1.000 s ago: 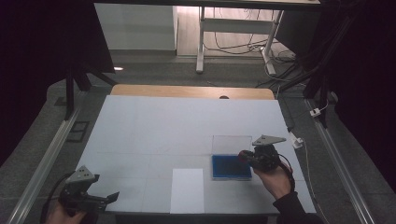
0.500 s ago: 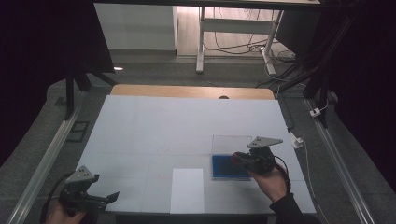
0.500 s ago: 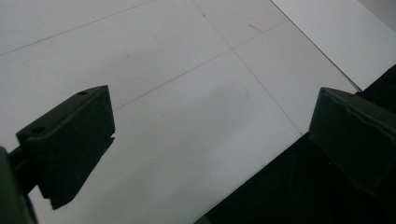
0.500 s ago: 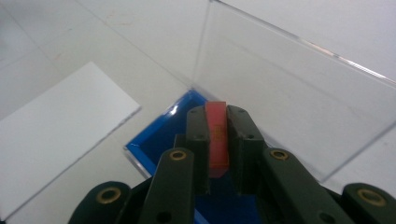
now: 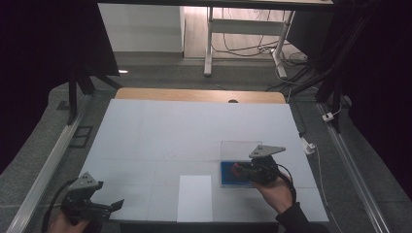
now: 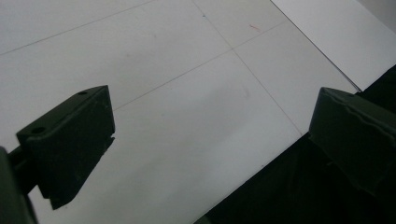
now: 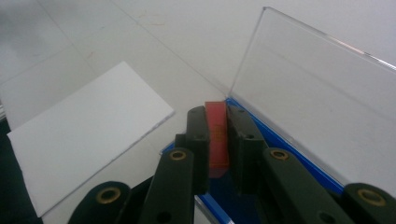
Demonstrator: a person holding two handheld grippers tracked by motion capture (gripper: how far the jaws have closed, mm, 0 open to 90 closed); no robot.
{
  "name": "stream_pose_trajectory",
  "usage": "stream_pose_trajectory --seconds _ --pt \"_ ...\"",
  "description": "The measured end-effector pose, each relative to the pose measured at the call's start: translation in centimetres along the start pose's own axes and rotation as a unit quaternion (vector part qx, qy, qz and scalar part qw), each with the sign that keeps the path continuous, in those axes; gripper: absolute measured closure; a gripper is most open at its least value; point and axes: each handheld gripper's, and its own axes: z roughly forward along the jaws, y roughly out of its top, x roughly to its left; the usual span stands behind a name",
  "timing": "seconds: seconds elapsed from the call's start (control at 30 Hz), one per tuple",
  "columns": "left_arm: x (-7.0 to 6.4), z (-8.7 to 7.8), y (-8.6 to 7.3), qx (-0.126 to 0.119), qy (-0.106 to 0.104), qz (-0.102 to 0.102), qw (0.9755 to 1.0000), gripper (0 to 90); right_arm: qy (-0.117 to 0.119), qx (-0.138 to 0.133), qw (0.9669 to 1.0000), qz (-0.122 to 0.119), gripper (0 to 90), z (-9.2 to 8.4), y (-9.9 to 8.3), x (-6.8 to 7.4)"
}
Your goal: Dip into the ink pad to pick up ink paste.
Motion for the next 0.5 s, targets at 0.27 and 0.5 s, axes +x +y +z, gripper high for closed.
stream_pose_trajectory --seconds 0.27,0.5 --pt "0.0 0.0 0.0 0.000 0.000 -0.001 1.0000 0.9 0.014 0.001 0.9999 -0.007 80.3 0.3 0.3 0.9" --pt "0.0 0.0 0.0 0.001 0.000 -0.001 1.0000 0.8 0.029 0.002 0.9995 -0.014 80.3 0.8 0.7 1.9"
